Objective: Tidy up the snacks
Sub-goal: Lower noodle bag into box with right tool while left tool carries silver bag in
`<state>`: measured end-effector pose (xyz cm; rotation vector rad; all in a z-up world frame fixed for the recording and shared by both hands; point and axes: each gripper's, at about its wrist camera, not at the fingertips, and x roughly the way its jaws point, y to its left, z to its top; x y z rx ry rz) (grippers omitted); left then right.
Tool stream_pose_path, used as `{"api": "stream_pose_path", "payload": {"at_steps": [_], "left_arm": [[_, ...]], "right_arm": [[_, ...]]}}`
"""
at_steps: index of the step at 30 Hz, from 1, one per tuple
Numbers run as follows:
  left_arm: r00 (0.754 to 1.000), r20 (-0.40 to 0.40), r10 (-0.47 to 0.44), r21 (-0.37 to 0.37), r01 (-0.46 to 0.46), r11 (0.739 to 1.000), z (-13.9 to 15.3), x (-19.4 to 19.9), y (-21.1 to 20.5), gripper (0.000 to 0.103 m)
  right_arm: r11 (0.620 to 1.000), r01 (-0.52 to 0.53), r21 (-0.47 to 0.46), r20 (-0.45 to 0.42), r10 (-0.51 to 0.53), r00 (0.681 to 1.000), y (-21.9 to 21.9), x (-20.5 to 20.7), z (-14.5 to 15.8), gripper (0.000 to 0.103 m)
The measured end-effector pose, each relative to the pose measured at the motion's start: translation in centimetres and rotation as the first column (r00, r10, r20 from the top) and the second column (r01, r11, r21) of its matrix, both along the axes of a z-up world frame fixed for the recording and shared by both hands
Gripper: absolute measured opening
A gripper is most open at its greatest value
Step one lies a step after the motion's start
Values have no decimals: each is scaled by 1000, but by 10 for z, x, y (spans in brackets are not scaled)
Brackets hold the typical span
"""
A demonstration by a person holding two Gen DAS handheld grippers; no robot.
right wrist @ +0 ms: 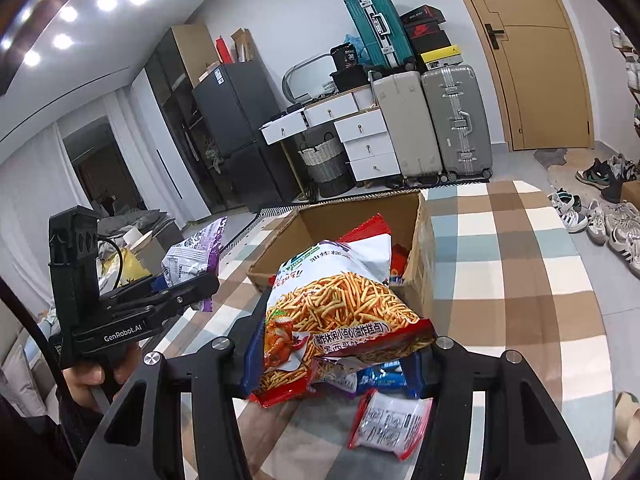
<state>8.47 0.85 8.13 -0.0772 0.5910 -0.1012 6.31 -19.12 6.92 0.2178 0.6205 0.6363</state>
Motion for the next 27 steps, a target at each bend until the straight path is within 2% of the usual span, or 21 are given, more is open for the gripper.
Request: {"api": "stream_pose_path", "payload": {"at_steps": [11,19,27], "left_arm": [[1000,1,-3,22,3,1000,-1,51,-10,57],[1000,-20,-17,9,17,1000,-17,93,-13,57],[1000,-28,-5,27,6,1000,-36,121,-14,57]], "right_arm": [[1000,17,7,-4,-17,1000,4,31,8,55],[1000,25,4,-38,-25,999,13,58,-1,55],[999,45,-5,-68,-45,997,25,83,-12,55]]}}
